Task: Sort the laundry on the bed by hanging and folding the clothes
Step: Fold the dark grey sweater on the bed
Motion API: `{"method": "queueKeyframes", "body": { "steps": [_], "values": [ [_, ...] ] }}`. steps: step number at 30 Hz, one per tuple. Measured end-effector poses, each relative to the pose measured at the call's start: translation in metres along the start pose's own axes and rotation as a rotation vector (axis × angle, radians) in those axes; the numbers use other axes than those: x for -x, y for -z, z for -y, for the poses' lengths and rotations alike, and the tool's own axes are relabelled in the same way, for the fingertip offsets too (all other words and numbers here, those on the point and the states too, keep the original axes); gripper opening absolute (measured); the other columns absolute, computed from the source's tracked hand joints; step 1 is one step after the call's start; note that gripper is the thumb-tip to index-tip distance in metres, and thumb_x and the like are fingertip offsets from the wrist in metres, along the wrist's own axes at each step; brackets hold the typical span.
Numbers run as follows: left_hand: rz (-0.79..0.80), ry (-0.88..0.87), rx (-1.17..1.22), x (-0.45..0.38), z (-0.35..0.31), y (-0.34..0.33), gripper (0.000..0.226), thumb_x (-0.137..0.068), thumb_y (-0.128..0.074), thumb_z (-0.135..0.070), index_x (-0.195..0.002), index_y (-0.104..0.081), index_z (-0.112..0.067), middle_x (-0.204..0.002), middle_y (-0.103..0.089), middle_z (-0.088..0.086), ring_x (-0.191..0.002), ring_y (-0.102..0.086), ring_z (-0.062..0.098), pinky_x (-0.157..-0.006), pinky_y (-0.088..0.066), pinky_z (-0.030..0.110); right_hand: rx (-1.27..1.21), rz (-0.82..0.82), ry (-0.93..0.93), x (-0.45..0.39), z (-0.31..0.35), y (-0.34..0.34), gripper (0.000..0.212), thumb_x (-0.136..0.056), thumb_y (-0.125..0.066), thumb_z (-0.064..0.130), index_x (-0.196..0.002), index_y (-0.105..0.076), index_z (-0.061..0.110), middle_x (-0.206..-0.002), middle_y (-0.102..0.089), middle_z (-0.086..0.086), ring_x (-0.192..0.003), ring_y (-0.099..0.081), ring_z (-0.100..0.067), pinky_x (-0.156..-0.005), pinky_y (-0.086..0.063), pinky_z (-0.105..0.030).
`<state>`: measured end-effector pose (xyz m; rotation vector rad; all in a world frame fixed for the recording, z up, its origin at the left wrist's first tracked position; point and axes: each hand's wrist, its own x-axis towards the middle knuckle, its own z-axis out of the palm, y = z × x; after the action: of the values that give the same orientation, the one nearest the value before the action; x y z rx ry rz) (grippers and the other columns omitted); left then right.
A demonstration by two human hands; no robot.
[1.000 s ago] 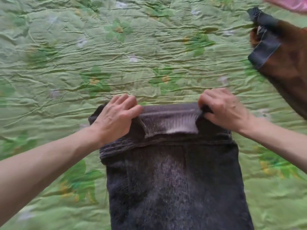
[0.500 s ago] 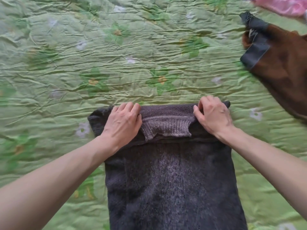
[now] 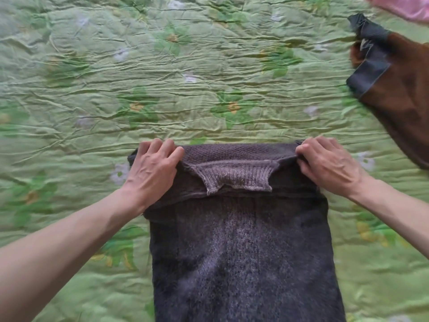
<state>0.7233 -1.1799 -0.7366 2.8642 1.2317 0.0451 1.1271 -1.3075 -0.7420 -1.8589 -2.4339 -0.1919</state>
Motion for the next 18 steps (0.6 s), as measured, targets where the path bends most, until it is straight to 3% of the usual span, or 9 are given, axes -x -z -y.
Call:
{"method": "queueKeyframes", "body": {
  "steps": [4,8,10,12,15,16,18],
  "values": [
    [-0.148,-0.096,0.068,0.009,0.005,0.008,0.023,-0.079,-0.056,-0.007,-0.102,-0.056,-0.005,-0.1,-0.054,0.015,-0.092,-0.052,0.036,-0.085,-0.041,0.048,-0.06,-0.155,-0.04,0.015,-0.007,0.005,0.021,-0.098,-0.049,0.023,-0.108,-0.052,0.005,-0.099,-0.06,-0.019,-0.093,-0.053,-0.039,-0.084,-0.041,-0.048],
    [0.091,-0.238,0.04,0.021,0.008,0.014,0.026,-0.078,-0.047,-0.022,-0.097,-0.061,-0.01,-0.098,-0.057,0.009,-0.092,-0.055,0.033,-0.083,-0.042,0.046,0.004,0.049,0.115,0.029,0.001,0.002,0.029,-0.103,-0.046,0.032,-0.103,-0.065,0.01,-0.095,-0.061,-0.011,-0.091,-0.059,-0.037,-0.086,-0.048,-0.049],
    [0.129,-0.172,0.077,0.019,0.006,0.015,0.027,-0.081,-0.043,-0.027,-0.095,-0.06,-0.012,-0.096,-0.057,0.006,-0.092,-0.055,0.031,-0.083,-0.039,0.044,-0.044,0.045,0.055,0.019,0.009,0.004,0.033,-0.106,-0.046,0.033,-0.09,-0.066,0.012,-0.086,-0.061,-0.009,-0.083,-0.058,-0.034,-0.079,-0.051,-0.049],
    [0.051,0.018,0.162,0.012,-0.006,0.014,0.024,-0.093,-0.041,-0.03,-0.095,-0.057,-0.012,-0.096,-0.058,0.007,-0.091,-0.057,0.033,-0.081,-0.04,0.045,-0.087,-0.073,-0.13,0.001,0.02,0.007,0.036,-0.108,-0.047,0.028,-0.08,-0.061,0.011,-0.079,-0.063,-0.01,-0.078,-0.056,-0.033,-0.068,-0.05,-0.044],
    [0.042,0.304,0.127,-0.003,-0.035,0.004,0.038,-0.104,-0.039,-0.044,-0.115,-0.053,-0.011,-0.114,-0.056,0.015,-0.104,-0.054,0.037,-0.087,-0.043,0.051,-0.171,-0.128,-0.38,-0.029,0.041,0.004,0.013,-0.1,-0.06,0.02,-0.104,-0.064,0.008,-0.103,-0.066,-0.013,-0.096,-0.057,-0.032,-0.075,-0.045,-0.039],
    [0.111,0.361,0.077,-0.004,-0.045,-0.002,0.049,-0.104,-0.037,-0.052,-0.128,-0.049,-0.011,-0.128,-0.051,0.018,-0.12,-0.049,0.04,-0.098,-0.04,0.056,-0.211,-0.072,-0.437,-0.037,0.046,0.0,0.024,-0.099,-0.061,0.021,-0.12,-0.062,0.01,-0.118,-0.064,-0.013,-0.108,-0.057,-0.033,-0.085,-0.044,-0.041],
    [0.249,0.409,0.028,0.0,-0.056,-0.016,0.074,-0.102,-0.028,-0.066,-0.156,-0.029,-0.016,-0.16,-0.028,0.023,-0.153,-0.02,0.042,-0.122,-0.016,0.064,-0.305,0.107,-0.599,-0.041,0.045,-0.013,0.049,-0.104,-0.055,0.033,-0.149,-0.048,0.015,-0.152,-0.049,-0.011,-0.141,-0.042,-0.032,-0.114,-0.033,-0.047]
  ]
}}
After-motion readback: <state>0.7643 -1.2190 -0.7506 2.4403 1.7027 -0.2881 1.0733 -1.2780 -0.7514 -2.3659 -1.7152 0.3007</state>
